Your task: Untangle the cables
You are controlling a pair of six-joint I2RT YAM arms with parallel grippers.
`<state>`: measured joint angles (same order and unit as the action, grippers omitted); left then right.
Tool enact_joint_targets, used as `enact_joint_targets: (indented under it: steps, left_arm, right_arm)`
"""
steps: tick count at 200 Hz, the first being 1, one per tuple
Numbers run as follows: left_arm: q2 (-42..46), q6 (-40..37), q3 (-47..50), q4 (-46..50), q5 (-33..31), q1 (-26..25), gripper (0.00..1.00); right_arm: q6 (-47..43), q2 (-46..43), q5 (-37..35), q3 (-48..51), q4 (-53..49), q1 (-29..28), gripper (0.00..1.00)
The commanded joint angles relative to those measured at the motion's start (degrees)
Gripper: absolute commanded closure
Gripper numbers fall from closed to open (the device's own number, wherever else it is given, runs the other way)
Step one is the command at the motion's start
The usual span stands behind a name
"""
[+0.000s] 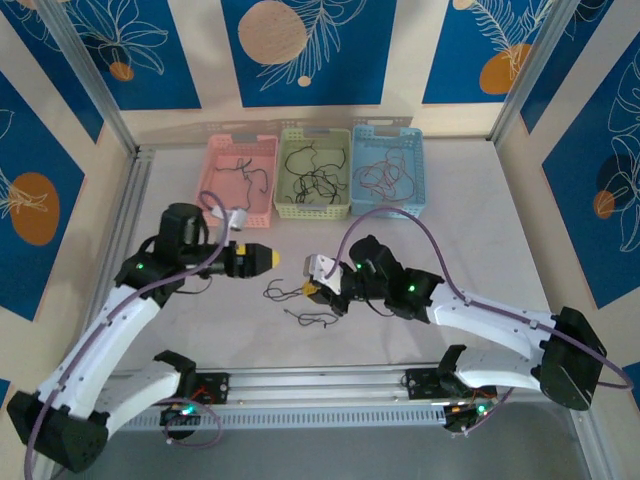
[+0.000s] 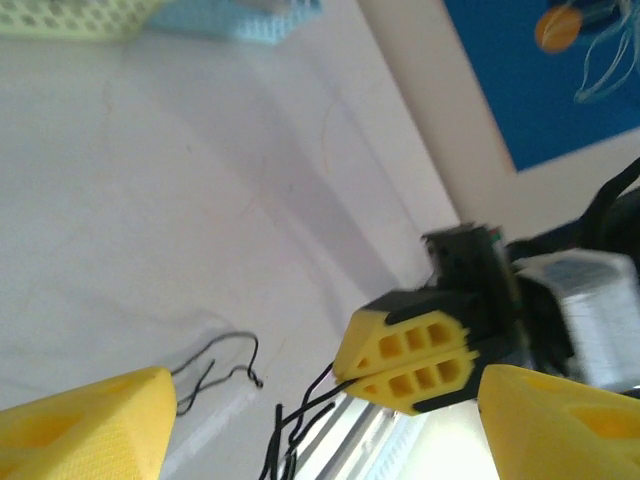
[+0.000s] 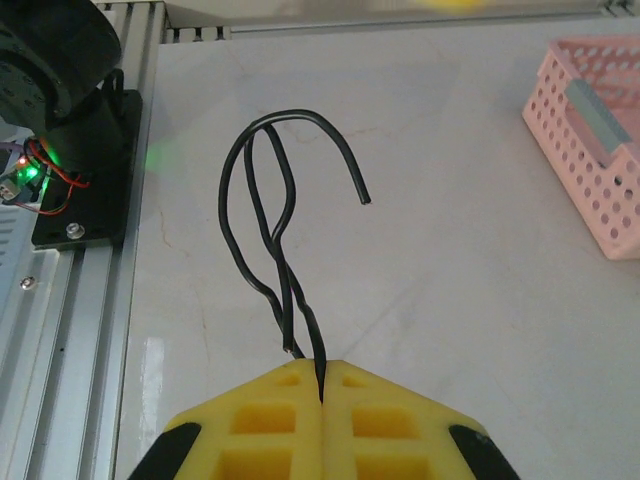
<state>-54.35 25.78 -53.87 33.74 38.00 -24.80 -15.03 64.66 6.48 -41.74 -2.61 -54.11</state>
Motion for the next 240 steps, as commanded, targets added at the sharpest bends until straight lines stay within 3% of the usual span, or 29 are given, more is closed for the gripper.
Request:
enact_joint_targets:
  steps: [1,41,77,127,160,175,190,240]
  left_arm:
    - [-2.55,-5.48,-1.59,6.17,-2.04,-5.25,0.23]
    - [-5.12,-6.27,-1.27,6.62,-5.31,-8.69,0.32]
    - [-5.17,-6.02,-0.56,5.84,-5.07,-9.27,0.51]
    - [-5.76,-5.01,0.51,3.78,-4.55,-9.81,0.7]
    - [-6.29,-4.49,0.69,2.45,-4.42,-10.11,0.7]
    - [-6.51,-4.47,0.95,2.3,-4.17,-10.15,0.6]
    - [-6.58,-4.5,1.04,2.29,-4.19,-10.27,0.59]
    - [-5.79,-4.32,0.79,2.34,-6.48,-10.31,0.92]
  right_arm:
    - [-2.3,-1.64,0.96,-1.45,-0.85,-0.56,1.0]
    - [-2.64,-2.0,0.42,-1.25,-1.22,-0.98,1.0]
    - [-2.63,-2.35,-0.92,-0.68,-1.08,-0.88,1.0]
    - [-2.46,-2.16,-0.84,-0.58,-0.77,-0.8,1.0]
    - [-2.41,-2.17,-1.52,-0.42,-0.76,-0.65,1.0]
    - [-2.29,-2.15,-1.73,-0.41,-0.79,-0.61,1.0]
    - [-2.29,-2.26,-1.74,-0.37,-0.84,-0.52,1.0]
    - [-1.98,-2.28,-1.94,-0.16,-0.64,-0.56,1.0]
